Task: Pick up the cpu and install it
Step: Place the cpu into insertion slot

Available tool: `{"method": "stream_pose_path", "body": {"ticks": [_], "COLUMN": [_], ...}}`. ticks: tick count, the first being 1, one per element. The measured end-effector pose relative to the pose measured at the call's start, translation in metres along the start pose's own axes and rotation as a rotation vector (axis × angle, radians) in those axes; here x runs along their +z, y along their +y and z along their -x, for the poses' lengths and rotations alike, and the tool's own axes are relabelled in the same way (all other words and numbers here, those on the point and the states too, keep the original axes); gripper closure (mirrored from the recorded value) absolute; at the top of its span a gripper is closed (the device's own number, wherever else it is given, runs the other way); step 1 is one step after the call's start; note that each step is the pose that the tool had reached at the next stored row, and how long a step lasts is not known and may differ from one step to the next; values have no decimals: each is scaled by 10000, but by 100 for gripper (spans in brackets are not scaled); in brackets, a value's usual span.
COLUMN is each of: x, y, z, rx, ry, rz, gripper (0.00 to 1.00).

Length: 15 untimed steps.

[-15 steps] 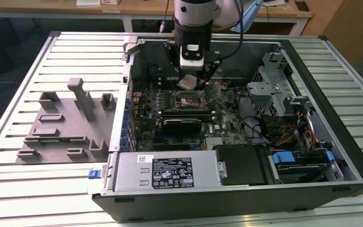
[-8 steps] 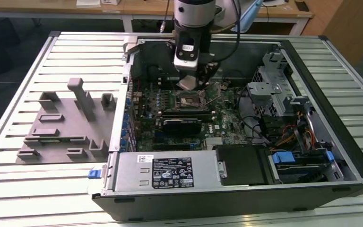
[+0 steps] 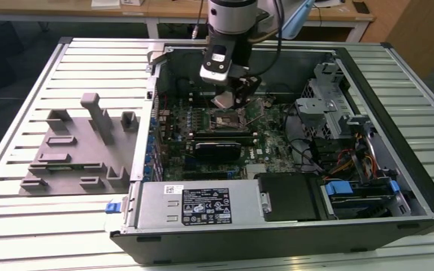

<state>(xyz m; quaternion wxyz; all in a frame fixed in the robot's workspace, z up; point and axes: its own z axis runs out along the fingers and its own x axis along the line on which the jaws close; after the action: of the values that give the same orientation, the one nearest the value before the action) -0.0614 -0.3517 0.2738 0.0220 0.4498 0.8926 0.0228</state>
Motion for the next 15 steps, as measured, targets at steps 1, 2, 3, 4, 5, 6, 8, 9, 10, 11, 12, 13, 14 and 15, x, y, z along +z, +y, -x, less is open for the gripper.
{"method": "stream_pose_path", "body": {"ticks": [1, 2, 3, 4, 5, 6, 8, 9, 10, 11, 12, 13, 14, 15], "x": [3, 7, 10, 14, 17, 21, 30, 35, 39, 43, 47, 51, 55, 58], "y": [0, 0, -1, -1, -1, -1, -2, -2, -2, -3, -3, -3, -3, -4], "z": [0, 0, 0, 0, 0, 0, 0, -1, -1, -1, -1, -1, -1, -1], "rx": [180, 358, 539, 718, 898, 1076, 1453, 1631, 1811, 1990, 2170, 2355, 2545, 2714], "ry": [-11, -22, -33, -44, -55, -65, -88, -99, -110, -121, -132, -143, -155, -165], "rz": [-3, -7, -11, -14, -17, -20, -28, -31, -34, -38, -41, -46, -49, -52], "gripper": [45, 45, 45, 45, 45, 45, 45, 45, 45, 45, 45, 45, 45, 45]}}
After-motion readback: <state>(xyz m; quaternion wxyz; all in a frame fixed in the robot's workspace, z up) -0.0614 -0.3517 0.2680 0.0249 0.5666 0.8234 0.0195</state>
